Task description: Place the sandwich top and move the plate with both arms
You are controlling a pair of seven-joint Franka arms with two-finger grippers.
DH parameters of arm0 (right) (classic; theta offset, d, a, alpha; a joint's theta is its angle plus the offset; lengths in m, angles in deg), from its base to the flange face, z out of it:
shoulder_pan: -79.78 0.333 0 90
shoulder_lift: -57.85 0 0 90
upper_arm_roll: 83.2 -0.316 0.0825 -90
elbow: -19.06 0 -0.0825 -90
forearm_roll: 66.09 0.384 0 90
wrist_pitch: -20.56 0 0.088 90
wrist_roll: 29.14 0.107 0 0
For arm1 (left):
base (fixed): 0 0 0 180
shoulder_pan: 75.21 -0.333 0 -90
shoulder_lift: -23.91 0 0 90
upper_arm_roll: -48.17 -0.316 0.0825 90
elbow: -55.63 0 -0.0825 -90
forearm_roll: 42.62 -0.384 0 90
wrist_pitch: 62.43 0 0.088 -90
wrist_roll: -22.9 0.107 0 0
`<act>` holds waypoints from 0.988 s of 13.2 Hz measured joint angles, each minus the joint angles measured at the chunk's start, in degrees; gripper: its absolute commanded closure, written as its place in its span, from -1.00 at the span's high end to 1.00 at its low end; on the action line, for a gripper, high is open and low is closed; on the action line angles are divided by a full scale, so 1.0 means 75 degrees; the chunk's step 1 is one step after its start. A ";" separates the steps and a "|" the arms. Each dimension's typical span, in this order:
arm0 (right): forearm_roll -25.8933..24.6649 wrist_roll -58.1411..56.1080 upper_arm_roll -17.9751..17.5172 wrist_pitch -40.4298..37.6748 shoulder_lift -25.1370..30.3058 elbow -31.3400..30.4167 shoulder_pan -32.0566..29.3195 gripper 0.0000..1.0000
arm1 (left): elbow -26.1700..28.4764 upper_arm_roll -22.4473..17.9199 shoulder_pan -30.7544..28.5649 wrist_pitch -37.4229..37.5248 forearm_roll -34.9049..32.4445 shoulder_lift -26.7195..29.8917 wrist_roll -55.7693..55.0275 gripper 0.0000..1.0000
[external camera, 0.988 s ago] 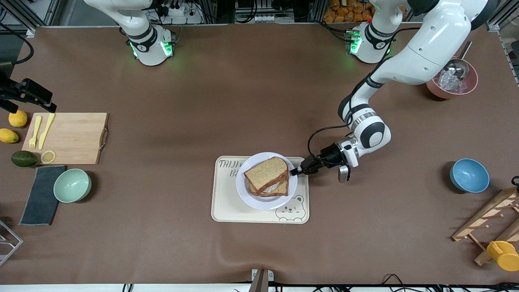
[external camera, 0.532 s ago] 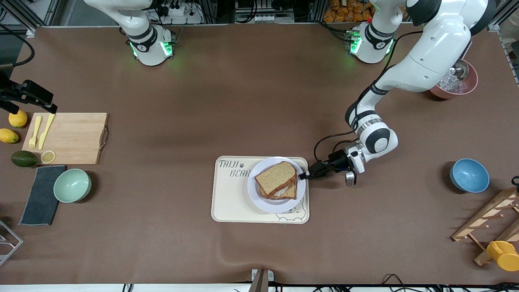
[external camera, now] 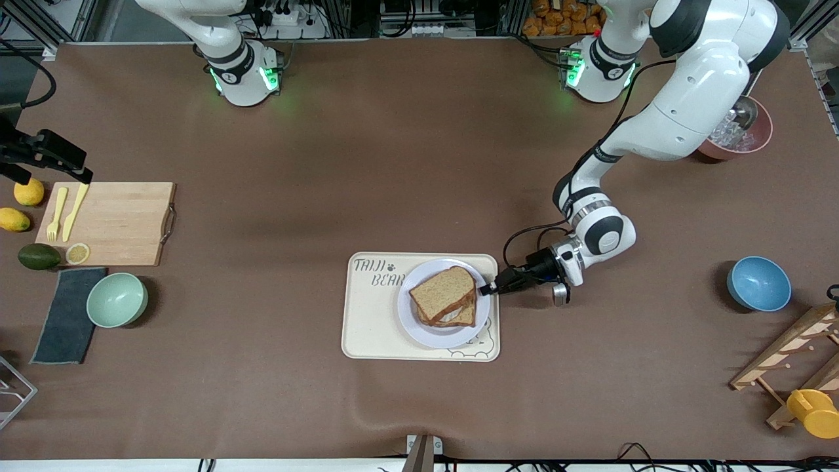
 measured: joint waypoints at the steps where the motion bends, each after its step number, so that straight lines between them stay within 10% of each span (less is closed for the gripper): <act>1: 0.0000 0.0000 0.0000 0.0000 -0.0002 0.0000 0.0000 1.00 | -0.0025 -0.0011 -0.0001 0.0001 0.0000 -0.0044 0.0000 -0.72; 3: 0.0000 0.0001 0.0000 -0.0002 -0.0023 0.0000 0.0000 1.00 | -0.0067 -0.0024 -0.0001 -0.0010 -0.0002 -0.0072 -0.0025 0.72; 4: 0.0000 0.0001 0.0002 -0.0002 -0.0038 0.0000 -0.0001 1.00 | -0.0092 -0.0046 -0.0002 -0.0085 -0.0076 -0.0072 -0.0161 1.00; 13: 0.0000 0.0004 0.0010 -0.0003 -0.0059 0.0000 -0.0007 1.00 | -0.0246 -0.0036 0.0063 -0.0501 -0.0935 0.0162 -0.1571 1.00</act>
